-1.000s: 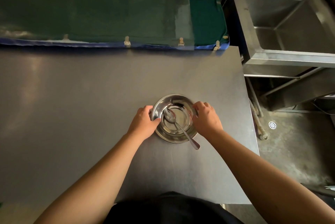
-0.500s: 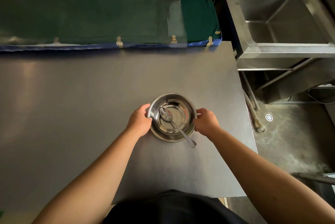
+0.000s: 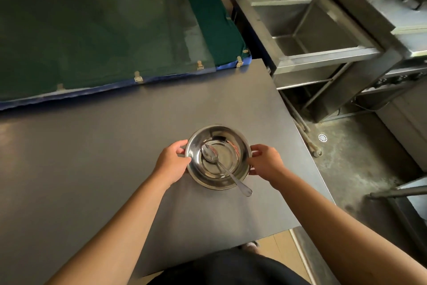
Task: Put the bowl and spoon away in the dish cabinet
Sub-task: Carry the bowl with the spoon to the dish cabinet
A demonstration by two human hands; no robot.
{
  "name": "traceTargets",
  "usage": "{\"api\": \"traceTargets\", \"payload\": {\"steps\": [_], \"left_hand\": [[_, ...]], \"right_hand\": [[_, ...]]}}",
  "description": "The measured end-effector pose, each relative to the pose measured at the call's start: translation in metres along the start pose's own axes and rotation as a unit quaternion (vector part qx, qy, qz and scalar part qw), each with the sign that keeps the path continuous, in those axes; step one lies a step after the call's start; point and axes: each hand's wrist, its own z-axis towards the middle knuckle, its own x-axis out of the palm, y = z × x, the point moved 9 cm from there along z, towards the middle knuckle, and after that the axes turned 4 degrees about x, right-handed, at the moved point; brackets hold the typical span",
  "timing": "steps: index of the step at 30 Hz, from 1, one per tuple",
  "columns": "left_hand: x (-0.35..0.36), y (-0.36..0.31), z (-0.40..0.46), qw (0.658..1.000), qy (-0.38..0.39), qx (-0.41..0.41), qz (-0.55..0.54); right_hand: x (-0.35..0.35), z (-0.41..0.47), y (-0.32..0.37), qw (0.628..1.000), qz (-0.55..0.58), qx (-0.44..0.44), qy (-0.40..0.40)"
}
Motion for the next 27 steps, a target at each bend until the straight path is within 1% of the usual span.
{"api": "traceTargets", "payload": {"steps": [5,12,16,20,27], "left_hand": [[0.008,-0.040,-0.020,0.996,0.042,0.032,-0.065],[0.057,-0.116,-0.052,0.986,0.117,0.077,-0.088],[0.105,-0.160,-0.079,0.978,0.154,0.109,-0.085],[0.168,-0.198,-0.118,0.968,0.196,0.140,-0.074],[0.304,-0.240,-0.204,0.947,0.267,0.166,-0.070]], "right_hand": [[-0.030,-0.041,-0.003,0.998,0.049,-0.015,-0.037],[-0.106,-0.098,-0.019,0.983,0.142,-0.046,-0.103],[-0.164,-0.131,-0.040,0.970,0.180,-0.072,-0.147],[-0.226,-0.173,-0.077,0.953,0.224,-0.093,-0.183],[-0.340,-0.256,-0.180,0.917,0.286,-0.108,-0.257]]}}
